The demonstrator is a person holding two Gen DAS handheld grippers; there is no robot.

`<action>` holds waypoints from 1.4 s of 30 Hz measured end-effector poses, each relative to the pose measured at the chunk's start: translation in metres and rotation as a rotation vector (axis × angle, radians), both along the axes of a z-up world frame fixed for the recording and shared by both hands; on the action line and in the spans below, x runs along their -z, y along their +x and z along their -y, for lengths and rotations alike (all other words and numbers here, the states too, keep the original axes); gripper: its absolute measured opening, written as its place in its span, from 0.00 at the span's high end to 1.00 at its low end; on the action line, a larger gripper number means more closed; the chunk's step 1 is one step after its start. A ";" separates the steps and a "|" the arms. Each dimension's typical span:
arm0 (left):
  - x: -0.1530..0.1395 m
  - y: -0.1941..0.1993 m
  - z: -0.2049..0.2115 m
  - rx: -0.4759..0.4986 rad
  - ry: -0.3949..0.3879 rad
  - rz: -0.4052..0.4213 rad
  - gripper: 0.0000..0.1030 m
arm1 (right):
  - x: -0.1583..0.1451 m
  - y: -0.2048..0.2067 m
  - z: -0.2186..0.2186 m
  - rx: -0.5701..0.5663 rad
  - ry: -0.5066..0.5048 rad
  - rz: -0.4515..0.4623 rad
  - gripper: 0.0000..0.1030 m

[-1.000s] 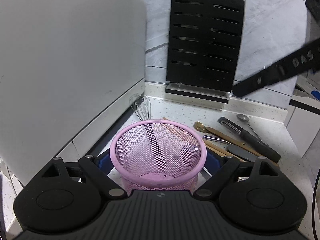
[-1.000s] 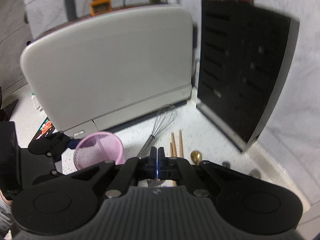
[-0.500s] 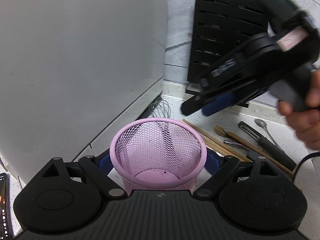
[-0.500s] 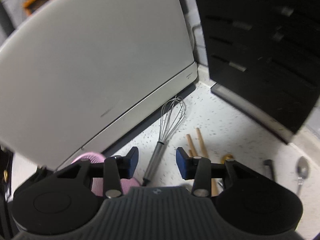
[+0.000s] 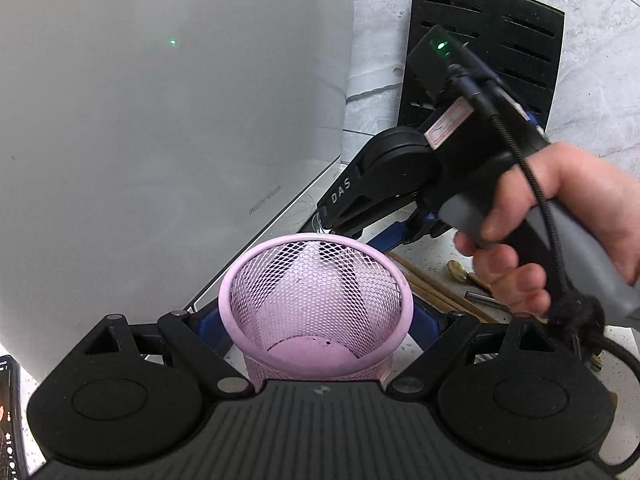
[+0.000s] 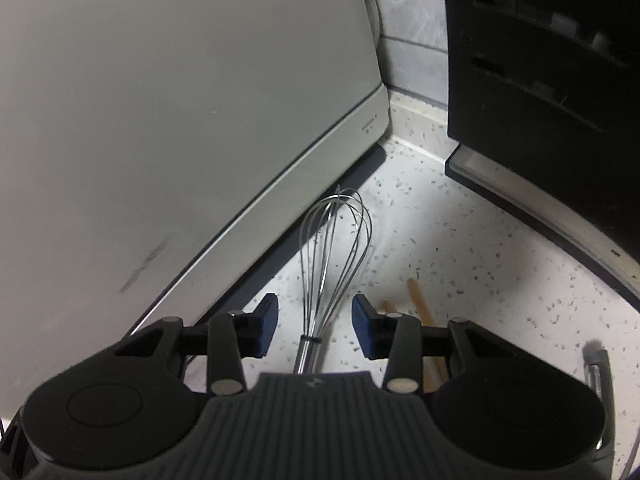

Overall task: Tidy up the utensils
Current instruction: 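Lift the whisk with the right gripper off the counter, then lower the whisk handle-first into the pink mesh cup and open the right gripper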

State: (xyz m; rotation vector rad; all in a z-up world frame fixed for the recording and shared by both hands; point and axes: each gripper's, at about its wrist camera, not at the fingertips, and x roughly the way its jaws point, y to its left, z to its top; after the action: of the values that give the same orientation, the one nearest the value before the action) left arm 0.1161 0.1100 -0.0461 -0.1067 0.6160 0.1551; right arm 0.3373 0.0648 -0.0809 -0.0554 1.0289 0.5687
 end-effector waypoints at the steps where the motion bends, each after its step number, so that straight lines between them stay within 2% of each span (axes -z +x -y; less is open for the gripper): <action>1: 0.000 0.000 -0.001 0.000 -0.008 0.001 0.02 | 0.002 0.001 0.000 0.005 -0.002 -0.006 0.61; 4: 0.001 -0.002 -0.002 -0.003 -0.011 0.002 0.02 | 0.007 0.007 -0.002 0.016 0.000 -0.028 0.72; 5: 0.001 -0.002 -0.002 -0.003 -0.011 0.002 0.02 | 0.009 0.008 -0.002 0.020 0.000 -0.036 0.79; 13: 0.000 -0.002 -0.004 -0.003 -0.015 0.001 0.02 | 0.005 0.000 0.006 0.001 0.030 0.001 0.83; 23: -0.001 -0.005 0.005 0.018 -0.028 0.003 0.02 | -0.041 -0.073 0.044 -0.108 0.070 0.237 0.85; 34: -0.002 -0.007 0.024 0.067 -0.041 -0.007 0.02 | -0.100 -0.151 0.107 -0.119 0.190 0.505 0.88; 38: -0.002 -0.008 0.031 0.072 -0.028 -0.016 0.02 | -0.109 -0.161 0.119 -0.131 0.215 0.557 0.88; 42: -0.002 -0.010 0.033 0.085 -0.030 -0.016 0.02 | -0.115 -0.172 0.129 -0.150 0.265 0.565 0.88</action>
State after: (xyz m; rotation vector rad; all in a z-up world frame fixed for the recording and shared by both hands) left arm 0.1060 0.0769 -0.0437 -0.1079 0.6376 0.0651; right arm 0.1653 -0.0646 0.0344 -0.0547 0.3978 0.7676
